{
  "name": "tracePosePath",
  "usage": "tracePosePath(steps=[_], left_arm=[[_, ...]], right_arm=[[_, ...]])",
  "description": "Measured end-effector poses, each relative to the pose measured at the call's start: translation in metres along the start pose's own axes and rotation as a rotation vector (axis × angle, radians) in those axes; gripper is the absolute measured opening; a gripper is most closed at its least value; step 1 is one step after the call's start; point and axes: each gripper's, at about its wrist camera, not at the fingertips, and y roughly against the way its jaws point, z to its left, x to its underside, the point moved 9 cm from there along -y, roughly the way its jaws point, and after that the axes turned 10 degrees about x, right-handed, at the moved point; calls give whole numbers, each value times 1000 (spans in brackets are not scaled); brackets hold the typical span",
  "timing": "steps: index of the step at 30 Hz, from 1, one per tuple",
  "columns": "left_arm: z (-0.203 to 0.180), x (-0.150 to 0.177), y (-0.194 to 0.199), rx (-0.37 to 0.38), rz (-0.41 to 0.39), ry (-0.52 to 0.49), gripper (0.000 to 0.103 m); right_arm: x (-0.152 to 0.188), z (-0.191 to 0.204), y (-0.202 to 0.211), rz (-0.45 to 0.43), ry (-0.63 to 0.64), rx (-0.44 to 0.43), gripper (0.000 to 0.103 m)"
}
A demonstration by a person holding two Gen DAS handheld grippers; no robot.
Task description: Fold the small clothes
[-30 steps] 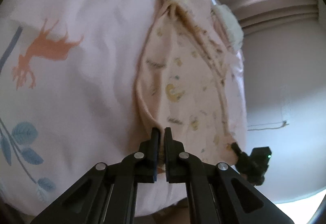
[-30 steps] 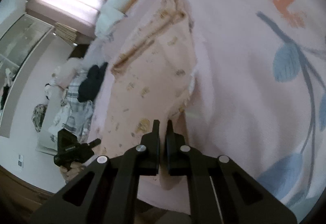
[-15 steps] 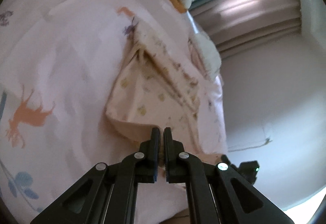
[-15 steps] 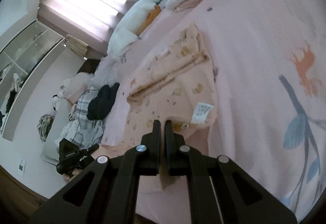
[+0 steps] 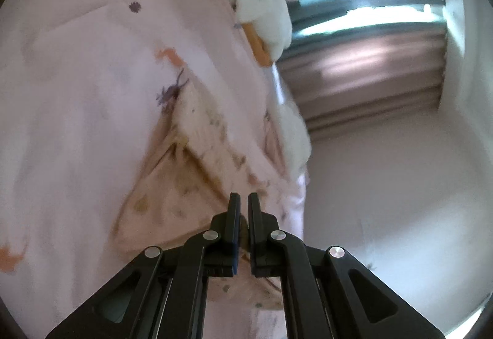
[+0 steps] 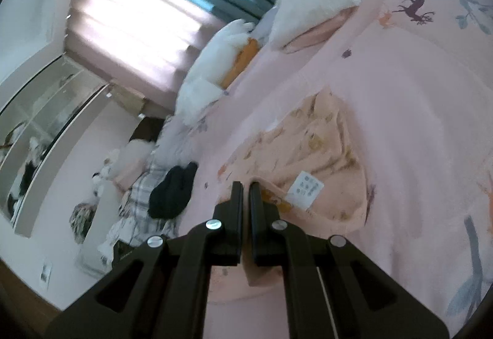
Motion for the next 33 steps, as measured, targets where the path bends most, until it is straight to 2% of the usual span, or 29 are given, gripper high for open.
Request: tracePosePath(steps=[2, 6, 8, 11, 15, 16, 18, 19, 21, 22, 24, 27, 33], left_arm=[[1, -10, -7, 51, -17, 24, 2], [9, -45, -25, 38, -89, 39, 0], [12, -56, -37, 29, -86, 50, 0], [22, -58, -51, -42, -42, -4, 0], [49, -35, -52, -150, 47, 8, 0], [56, -30, -51, -171, 56, 18, 3], [66, -19, -51, -185, 83, 62, 28], [69, -13, -53, -182, 109, 81, 45], [72, 7, -60, -135, 197, 129, 46], [74, 14, -63, -137, 214, 141, 46], [76, 19, -69, -174, 226, 128, 46], [83, 23, -85, -246, 250, 112, 46], [90, 11, -95, -265, 173, 152, 46]], right_arm=[[-10, -4, -12, 8, -13, 21, 5], [-28, -15, -35, 23, -30, 74, 5], [-37, -22, -46, 28, -44, 102, 5], [-43, -38, -61, 44, -45, 165, 5], [-24, -55, -75, 129, 17, 238, 9], [-19, -60, -75, 140, 30, 263, 9], [-13, -69, -74, 162, 20, 295, 11], [-10, -71, -74, 179, 2, 297, 13], [-4, -73, -73, 205, -30, 285, 23], [0, -72, -71, 213, -38, 277, 25], [8, -66, -70, 230, -24, 273, 32], [17, -56, -72, 244, 13, 279, 35], [37, -51, -83, 309, 17, 273, 38]])
